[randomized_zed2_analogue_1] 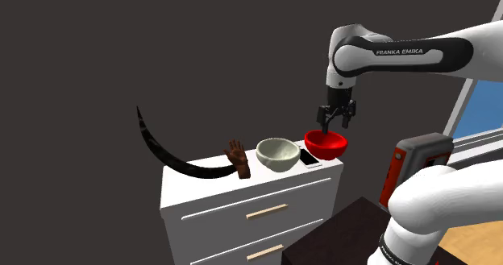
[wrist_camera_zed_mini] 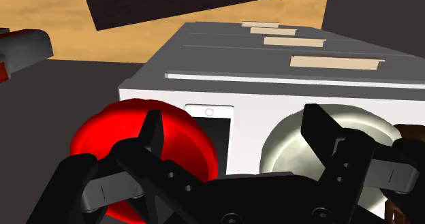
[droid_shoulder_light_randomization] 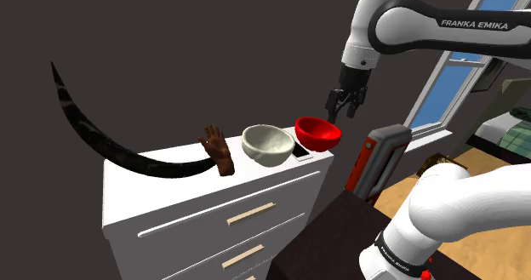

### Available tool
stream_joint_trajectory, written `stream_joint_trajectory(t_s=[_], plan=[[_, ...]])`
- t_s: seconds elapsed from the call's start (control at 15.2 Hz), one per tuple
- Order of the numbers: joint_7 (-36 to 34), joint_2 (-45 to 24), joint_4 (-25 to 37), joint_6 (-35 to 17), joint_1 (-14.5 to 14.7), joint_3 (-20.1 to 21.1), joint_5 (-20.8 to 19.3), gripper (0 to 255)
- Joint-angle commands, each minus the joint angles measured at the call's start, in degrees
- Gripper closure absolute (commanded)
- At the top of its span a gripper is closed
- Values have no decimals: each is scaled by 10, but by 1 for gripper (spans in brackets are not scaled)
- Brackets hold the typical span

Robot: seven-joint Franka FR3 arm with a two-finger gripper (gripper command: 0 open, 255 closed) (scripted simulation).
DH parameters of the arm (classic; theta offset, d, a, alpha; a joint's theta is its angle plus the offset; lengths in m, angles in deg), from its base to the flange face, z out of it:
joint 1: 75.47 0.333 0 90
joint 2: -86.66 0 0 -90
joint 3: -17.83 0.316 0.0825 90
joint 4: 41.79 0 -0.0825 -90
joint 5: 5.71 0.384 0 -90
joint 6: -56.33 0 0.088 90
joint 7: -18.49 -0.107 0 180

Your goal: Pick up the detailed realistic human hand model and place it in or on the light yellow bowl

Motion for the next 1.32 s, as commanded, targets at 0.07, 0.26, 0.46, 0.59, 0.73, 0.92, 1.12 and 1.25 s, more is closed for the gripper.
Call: stream_joint_trajectory(t_s=[0.07, 0.26, 0.46, 0.59, 0.73, 0.92, 1.12, 1.25], plan=[[-8, -18, 9, -8, 5, 11, 3, 0], [-32, -75, 41, -31, 16, 43, 8, 0], [-56, -134, 78, -49, 25, 74, 8, 0], [-73, -174, 105, -59, 30, 94, 5, 0], [-91, -215, 136, -66, 34, 114, -2, 0], [-118, -278, 185, -72, 40, 142, -17, 0], [-148, -344, 241, -72, 47, 169, -39, 0], [-168, -389, 282, -68, 54, 185, -58, 0]])
